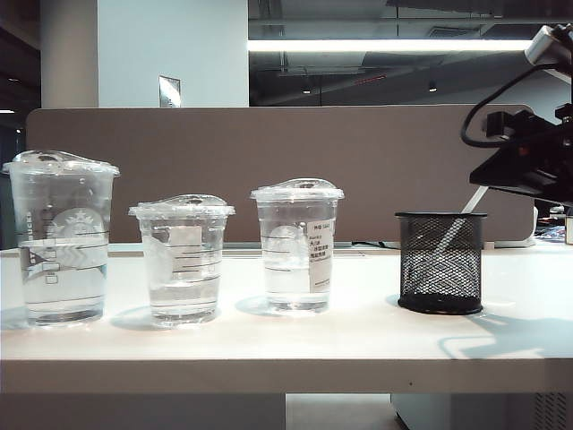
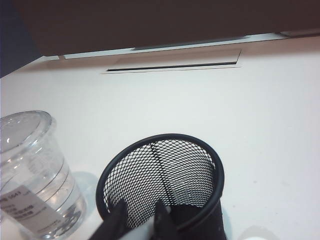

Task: Pick up the straw and insert it into the small coffee cup.

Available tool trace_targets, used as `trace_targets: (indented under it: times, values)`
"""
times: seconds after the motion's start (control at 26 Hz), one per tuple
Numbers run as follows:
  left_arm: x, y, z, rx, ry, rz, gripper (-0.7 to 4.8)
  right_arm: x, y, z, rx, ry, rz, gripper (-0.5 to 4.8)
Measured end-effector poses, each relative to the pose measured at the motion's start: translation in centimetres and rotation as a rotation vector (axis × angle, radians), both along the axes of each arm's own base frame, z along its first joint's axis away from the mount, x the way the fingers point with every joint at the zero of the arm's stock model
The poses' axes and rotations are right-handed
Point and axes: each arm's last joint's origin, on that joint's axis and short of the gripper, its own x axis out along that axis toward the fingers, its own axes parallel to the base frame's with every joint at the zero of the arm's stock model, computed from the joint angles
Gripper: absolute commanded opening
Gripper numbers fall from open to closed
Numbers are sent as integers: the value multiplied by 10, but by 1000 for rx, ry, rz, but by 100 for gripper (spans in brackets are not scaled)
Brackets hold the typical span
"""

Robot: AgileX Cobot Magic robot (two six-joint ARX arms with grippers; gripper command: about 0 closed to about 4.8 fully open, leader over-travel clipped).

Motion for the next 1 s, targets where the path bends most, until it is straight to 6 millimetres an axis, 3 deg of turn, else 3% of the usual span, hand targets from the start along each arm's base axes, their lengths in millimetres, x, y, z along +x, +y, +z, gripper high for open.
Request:
trace_targets:
  times: [0.38,0.42,0.58,0.65,0.69,0.85,0.92,1.0]
  values:
    - [0,0,0,0,0,0,25,12,3,15,5,-18,10,47]
    - [0,0,0,0,0,0,25,11,4,20,8,-17,38,28]
    - [0,0,0,0,0,0,25,2,4,60,-50,-87,120,21]
    - [0,0,0,0,0,1,25,-6,2,89,-141,-130,130,22]
    - [0,0,0,0,0,1,25,-11,1,115,-214,-169,136,22]
    - [0,0,0,0,0,1,25,-14,3,171,-271,-230,193,22]
    - [0,0,0,0,0,1,25,-14,18,201,-254,-312,258,22]
    - [0,0,0,0,0,1,25,-10,41,216,-237,-346,345,22]
